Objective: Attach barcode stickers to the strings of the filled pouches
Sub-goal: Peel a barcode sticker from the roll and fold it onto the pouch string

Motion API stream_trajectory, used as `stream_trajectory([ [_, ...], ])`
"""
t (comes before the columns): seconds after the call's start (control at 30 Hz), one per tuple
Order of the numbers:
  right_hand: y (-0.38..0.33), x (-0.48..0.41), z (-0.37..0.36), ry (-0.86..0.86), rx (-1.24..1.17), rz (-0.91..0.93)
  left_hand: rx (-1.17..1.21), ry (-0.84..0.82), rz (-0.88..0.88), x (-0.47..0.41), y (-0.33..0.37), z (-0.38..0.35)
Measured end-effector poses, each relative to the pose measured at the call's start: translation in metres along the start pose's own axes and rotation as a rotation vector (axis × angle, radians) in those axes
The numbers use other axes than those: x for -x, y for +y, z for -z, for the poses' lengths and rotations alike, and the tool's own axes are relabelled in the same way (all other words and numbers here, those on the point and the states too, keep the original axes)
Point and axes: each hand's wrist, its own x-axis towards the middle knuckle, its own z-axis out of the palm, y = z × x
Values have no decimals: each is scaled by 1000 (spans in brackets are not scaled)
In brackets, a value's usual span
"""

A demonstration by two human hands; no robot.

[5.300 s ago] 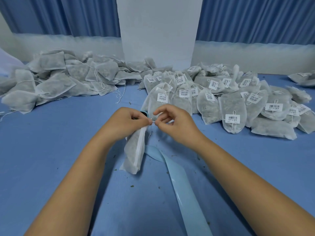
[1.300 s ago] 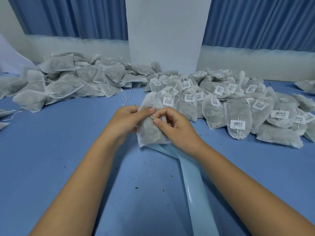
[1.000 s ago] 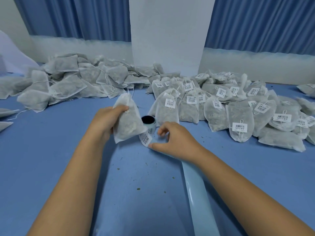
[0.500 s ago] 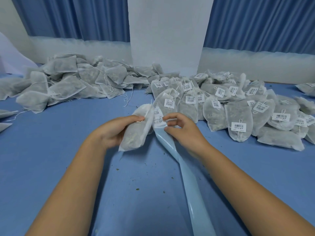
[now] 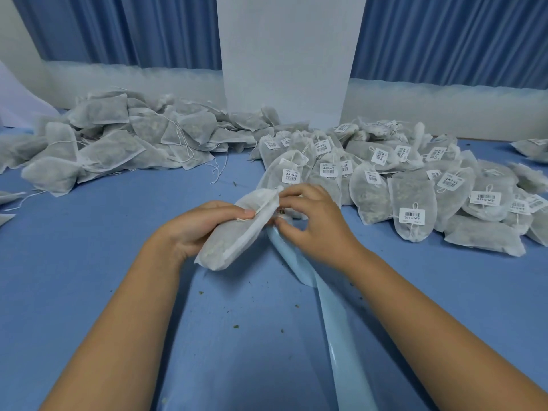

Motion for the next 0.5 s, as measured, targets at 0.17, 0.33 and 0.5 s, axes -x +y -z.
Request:
stream_trajectory([
  [0.17, -4, 1, 4, -89, -210, -106, -87, -11, 12, 4, 2, 1],
  [0.33, -5, 0, 7, -180, -416, -278, -167, -48, 43, 6, 4, 0],
  [0.5, -3, 0, 6, -195, -399, -318, -265, -65, 44, 5, 4, -5],
])
